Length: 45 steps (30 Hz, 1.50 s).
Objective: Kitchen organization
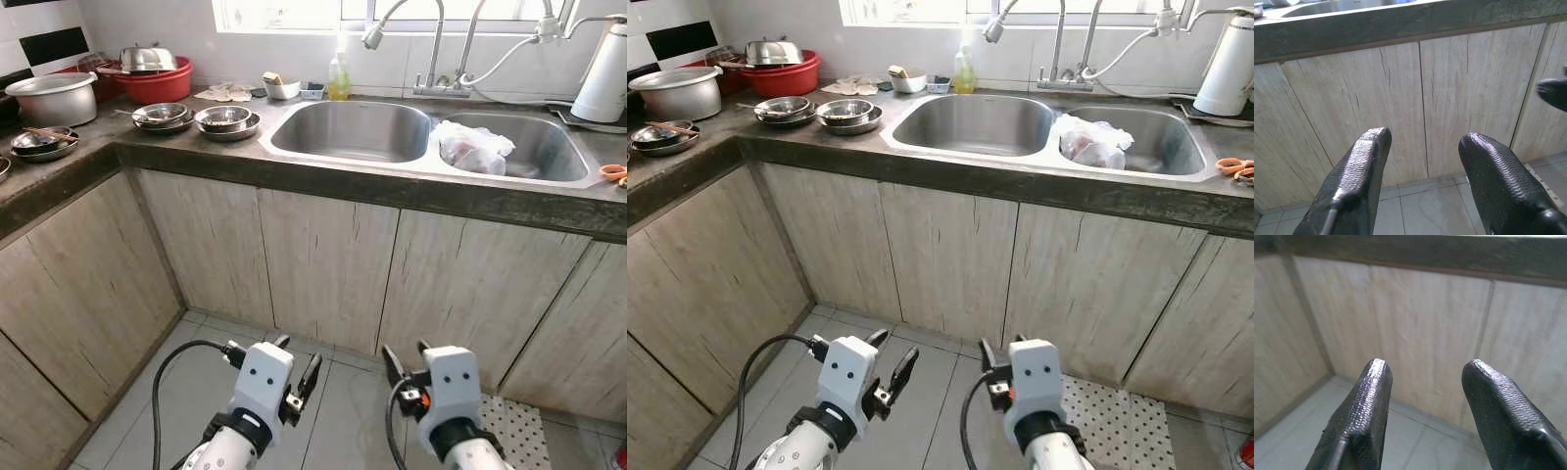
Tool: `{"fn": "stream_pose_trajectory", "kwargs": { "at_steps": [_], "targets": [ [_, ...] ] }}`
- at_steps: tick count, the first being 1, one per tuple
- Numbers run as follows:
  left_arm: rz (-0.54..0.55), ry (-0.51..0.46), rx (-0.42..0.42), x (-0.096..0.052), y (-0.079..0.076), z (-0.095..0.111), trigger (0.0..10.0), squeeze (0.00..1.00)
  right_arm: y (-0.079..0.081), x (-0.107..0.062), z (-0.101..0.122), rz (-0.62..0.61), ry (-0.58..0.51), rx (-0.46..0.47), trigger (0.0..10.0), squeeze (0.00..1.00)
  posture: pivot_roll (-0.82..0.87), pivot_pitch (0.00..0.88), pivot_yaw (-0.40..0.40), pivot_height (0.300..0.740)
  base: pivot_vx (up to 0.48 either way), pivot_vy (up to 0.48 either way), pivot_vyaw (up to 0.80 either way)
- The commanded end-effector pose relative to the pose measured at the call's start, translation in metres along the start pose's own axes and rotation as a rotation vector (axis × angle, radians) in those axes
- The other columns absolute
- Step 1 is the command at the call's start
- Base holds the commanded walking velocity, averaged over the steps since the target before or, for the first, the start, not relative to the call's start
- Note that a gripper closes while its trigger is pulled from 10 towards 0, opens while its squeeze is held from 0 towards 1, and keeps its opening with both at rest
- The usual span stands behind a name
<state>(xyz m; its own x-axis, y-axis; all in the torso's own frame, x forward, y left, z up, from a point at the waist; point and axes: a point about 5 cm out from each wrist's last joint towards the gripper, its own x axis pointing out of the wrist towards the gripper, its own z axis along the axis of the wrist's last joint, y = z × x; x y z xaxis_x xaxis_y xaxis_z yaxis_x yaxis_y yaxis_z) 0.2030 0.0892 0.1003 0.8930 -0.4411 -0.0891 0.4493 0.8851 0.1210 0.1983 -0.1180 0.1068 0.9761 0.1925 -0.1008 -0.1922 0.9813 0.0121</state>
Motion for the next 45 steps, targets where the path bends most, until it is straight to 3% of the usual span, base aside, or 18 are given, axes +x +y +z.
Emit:
{"fn": "stream_pose_trajectory", "kwargs": {
  "at_steps": [1,8,14,33,45],
  "targets": [
    [0.003,-0.015,0.02,0.001,0.002,0.002,10.0,0.0,0.002,0.003,0.007,-0.008,-0.053,-0.024,10.0,0.0,0.02,0.0,-0.003,0.74,0.0,0.0,0.0],
    [0.055,-0.012,-0.018,0.004,0.008,0.001,10.0,0.0,0.0,0.011,0.01,-0.009,-0.071,-0.017,10.0,0.0,0.03,0.0,-0.009,0.74,0.0,0.0,0.0],
    [0.087,-0.004,-0.016,0.006,0.011,-0.001,10.0,0.0,0.003,0.011,0.008,0.006,-0.064,-0.022,10.0,0.0,0.03,0.0,-0.012,0.74,0.0,0.0,0.8],
    [0.076,0.001,-0.015,0.008,0.01,-0.002,10.0,0.0,0.006,0.013,0.003,0.016,-0.045,-0.021,10.0,0.0,0.03,0.0,-0.01,0.74,0.345,0.0,0.8],
    [0.079,-0.001,-0.019,0.009,0.009,-0.002,10.0,0.0,0.007,0.014,0.0,0.02,-0.033,-0.004,10.0,0.0,0.04,0.0,-0.009,0.74,0.37,0.0,0.0]
  ]
}}
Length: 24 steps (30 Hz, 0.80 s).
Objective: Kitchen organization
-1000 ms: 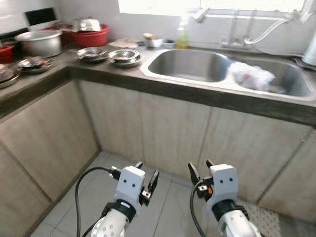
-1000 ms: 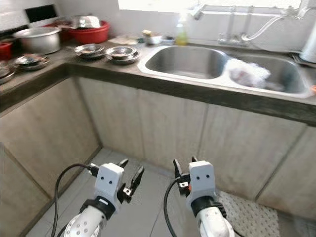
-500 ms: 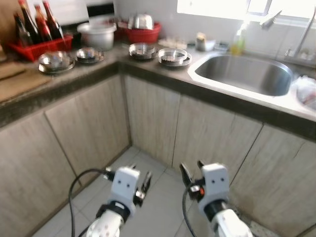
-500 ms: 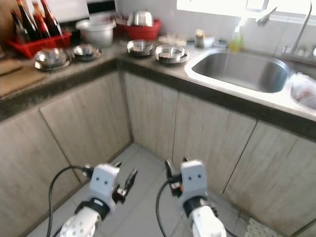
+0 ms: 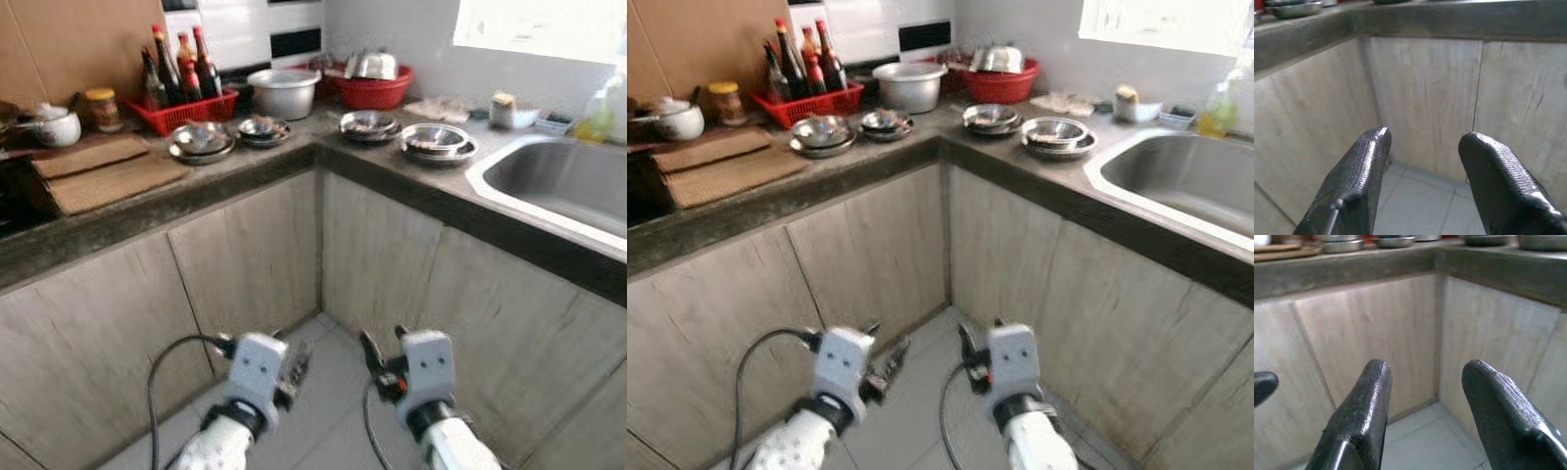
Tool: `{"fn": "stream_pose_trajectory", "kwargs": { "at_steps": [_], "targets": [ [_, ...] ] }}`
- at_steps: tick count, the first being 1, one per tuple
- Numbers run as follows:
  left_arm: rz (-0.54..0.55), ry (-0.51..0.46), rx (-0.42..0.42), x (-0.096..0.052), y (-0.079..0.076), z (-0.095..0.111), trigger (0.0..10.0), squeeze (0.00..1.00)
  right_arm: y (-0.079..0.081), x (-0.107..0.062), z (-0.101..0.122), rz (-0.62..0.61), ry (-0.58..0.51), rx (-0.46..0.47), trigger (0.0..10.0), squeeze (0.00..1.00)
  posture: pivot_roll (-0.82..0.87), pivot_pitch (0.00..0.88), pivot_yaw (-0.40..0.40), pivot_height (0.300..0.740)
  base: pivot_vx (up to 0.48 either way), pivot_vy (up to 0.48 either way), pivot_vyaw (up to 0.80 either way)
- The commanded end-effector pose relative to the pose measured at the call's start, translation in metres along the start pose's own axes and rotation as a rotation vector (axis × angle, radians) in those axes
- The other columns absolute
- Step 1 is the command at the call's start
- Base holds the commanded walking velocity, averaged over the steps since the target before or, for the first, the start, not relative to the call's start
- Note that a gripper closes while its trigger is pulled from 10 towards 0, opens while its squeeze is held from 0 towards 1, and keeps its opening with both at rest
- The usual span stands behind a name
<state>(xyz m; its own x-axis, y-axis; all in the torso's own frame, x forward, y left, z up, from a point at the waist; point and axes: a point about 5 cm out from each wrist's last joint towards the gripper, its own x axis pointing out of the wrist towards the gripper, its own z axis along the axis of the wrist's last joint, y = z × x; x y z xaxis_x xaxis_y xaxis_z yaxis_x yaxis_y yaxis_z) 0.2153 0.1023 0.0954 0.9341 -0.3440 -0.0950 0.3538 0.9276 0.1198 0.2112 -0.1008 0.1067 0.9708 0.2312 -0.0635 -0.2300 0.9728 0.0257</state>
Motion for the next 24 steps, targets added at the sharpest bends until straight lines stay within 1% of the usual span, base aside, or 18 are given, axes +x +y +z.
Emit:
{"fn": "stream_pose_trajectory", "kwargs": {
  "at_steps": [1,5,12,15,20,24],
  "targets": [
    [-0.025,-0.02,-0.009,0.003,-0.008,0.005,10.0,0.0,-0.007,-0.003,-0.002,-0.015,0.004,-0.018,10.0,0.0,0.04,0.0,-0.009,0.74,0.382,0.0,0.0],
    [-0.027,-0.02,-0.009,0.003,-0.008,0.005,10.0,0.0,-0.005,-0.003,0.001,0.003,-0.011,-0.026,10.0,0.0,0.05,0.0,-0.006,0.74,0.379,0.0,0.13],
    [-0.025,-0.022,-0.012,0.004,-0.008,0.006,10.0,0.0,-0.007,-0.001,0.002,-0.009,-0.011,-0.025,10.0,0.0,0.05,0.0,-0.014,0.74,0.379,0.0,0.77],
    [-0.024,-0.021,-0.015,0.004,-0.009,0.006,10.0,0.0,-0.011,0.001,0.002,-0.025,-0.009,-0.014,10.0,0.0,0.05,0.0,-0.016,0.74,0.379,0.0,0.0],
    [-0.024,-0.02,-0.018,0.004,-0.01,0.006,10.0,0.0,-0.018,0.005,0.005,-0.041,-0.028,-0.032,10.0,0.0,0.04,0.0,-0.018,0.74,0.377,0.0,0.0],
    [-0.027,-0.02,-0.019,0.004,-0.01,0.005,10.0,0.0,-0.02,0.008,0.008,-0.033,-0.039,-0.037,10.0,0.0,0.04,0.0,-0.014,0.74,0.382,0.0,0.0]
  ]
}}
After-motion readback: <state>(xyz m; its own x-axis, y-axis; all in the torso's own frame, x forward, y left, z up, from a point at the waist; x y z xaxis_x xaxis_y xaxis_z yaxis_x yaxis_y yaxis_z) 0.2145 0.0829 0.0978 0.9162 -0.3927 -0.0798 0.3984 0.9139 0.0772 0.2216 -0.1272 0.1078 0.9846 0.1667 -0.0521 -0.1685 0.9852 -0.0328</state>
